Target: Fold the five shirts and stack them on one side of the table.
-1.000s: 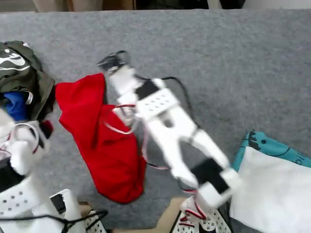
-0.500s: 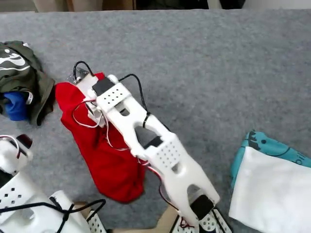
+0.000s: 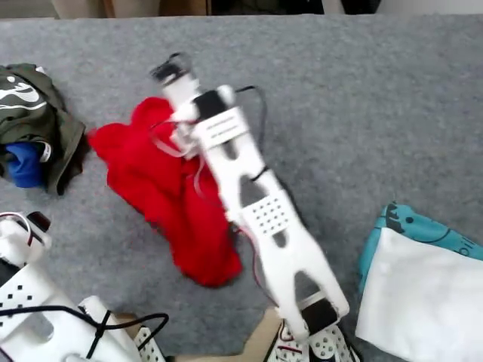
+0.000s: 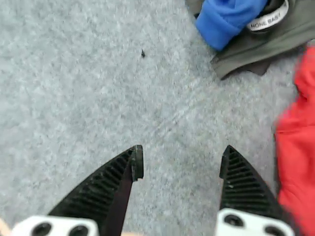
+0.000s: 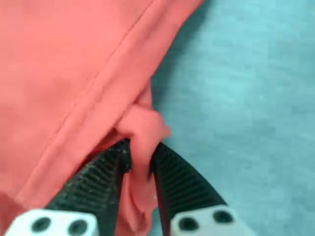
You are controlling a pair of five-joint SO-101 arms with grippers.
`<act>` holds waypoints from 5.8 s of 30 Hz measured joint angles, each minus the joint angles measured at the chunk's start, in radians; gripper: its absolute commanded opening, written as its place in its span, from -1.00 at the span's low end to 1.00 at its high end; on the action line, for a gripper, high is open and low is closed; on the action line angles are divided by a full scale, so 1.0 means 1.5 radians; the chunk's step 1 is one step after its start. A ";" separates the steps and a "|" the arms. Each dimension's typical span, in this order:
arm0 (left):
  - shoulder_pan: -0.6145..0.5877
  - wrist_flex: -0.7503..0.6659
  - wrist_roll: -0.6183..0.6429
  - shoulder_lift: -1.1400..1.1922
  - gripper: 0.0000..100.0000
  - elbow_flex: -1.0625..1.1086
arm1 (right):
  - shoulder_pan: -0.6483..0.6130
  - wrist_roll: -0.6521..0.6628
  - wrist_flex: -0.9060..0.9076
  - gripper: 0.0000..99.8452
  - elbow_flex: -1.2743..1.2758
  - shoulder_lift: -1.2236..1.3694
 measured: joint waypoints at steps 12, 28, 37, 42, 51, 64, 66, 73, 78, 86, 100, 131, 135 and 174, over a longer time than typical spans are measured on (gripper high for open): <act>0.242 -0.082 0.043 0.001 -0.48 0.046 | 0.202 0.003 0.000 -0.98 0.191 -0.187; 0.651 -0.466 0.265 0.256 -0.48 0.115 | 0.271 0.045 -0.168 -0.98 0.339 -0.099; 0.734 -0.475 0.280 0.636 -0.48 -0.126 | 0.271 0.045 -0.172 -0.98 0.338 -0.099; 0.758 -0.475 0.323 0.704 -0.48 -0.189 | 0.271 0.048 -0.172 -0.98 0.338 -0.099; 0.773 -0.471 0.329 0.707 -0.48 -0.227 | 0.271 0.048 -0.172 -0.98 0.338 -0.099; 0.773 -0.349 0.329 0.707 -0.48 -0.285 | 0.271 0.048 -0.172 -0.98 0.338 -0.099; 0.773 -0.349 0.329 0.707 -0.48 -0.285 | 0.271 0.048 -0.172 -0.98 0.338 -0.099; 0.765 -0.298 0.280 0.676 -0.48 -0.294 | 0.271 0.048 -0.172 -0.98 0.338 -0.099; 0.751 -0.282 0.247 0.617 -0.48 -0.294 | 0.271 0.048 -0.172 -0.98 0.338 -0.099; 0.766 -0.370 0.306 0.641 -0.48 -0.298 | 0.271 0.048 -0.174 -0.98 0.338 -0.099; 0.775 -0.404 0.381 0.864 -0.73 -0.387 | 0.271 0.048 -0.182 -0.98 0.338 -0.099; 0.777 -0.076 0.465 0.983 -0.58 -0.713 | 0.271 0.047 -0.169 -0.98 0.333 -0.087; 0.775 -0.055 0.501 0.983 -0.54 -0.719 | 0.271 0.047 -0.169 -0.98 0.333 -0.087; 0.571 0.253 0.317 1.150 -0.96 -1.434 | 0.266 0.048 -0.006 -0.17 0.175 -0.081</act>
